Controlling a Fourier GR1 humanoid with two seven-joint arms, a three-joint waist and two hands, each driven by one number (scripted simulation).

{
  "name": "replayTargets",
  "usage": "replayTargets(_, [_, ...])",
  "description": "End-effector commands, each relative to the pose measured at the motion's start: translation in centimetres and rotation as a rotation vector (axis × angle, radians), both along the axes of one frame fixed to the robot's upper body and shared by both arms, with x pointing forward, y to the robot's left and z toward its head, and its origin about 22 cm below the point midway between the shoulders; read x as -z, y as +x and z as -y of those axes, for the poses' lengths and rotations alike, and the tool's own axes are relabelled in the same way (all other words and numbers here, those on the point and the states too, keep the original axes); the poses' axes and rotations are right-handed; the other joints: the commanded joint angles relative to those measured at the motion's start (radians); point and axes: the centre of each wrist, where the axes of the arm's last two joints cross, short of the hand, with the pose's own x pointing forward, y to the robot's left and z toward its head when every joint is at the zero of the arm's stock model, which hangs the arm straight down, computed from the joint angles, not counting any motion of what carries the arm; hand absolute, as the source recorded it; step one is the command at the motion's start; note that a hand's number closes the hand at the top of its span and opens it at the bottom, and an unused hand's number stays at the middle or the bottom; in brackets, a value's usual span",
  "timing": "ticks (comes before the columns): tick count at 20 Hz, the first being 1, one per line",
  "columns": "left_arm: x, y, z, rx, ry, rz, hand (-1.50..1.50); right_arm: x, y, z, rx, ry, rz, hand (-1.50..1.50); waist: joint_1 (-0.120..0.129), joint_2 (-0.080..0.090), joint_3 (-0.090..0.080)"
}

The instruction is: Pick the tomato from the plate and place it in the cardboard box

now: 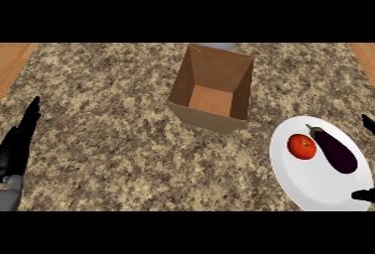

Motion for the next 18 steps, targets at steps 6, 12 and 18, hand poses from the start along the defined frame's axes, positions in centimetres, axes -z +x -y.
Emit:
replayTargets(6, [-0.8,0.5,-0.2,-0.001,0.01,-0.002,0.0,-4.4,4.4,-1.6,-0.111,-0.389,-0.246,-1.5,0.007,-0.001,-0.001])
replayTargets(12, [1.3,-0.5,1.3,0.001,-0.001,-0.019,0.0,-5.3,8.3,-7.4,-0.189,-0.468,-0.372,-1.5,0.001,-0.002,-0.002])
replayTargets(18, [0.8,-0.8,0.3,-0.001,0.005,0.008,0.0,-4.0,8.1,-6.8,-0.173,-0.528,-0.415,-1.5,-0.004,-0.003,0.0])
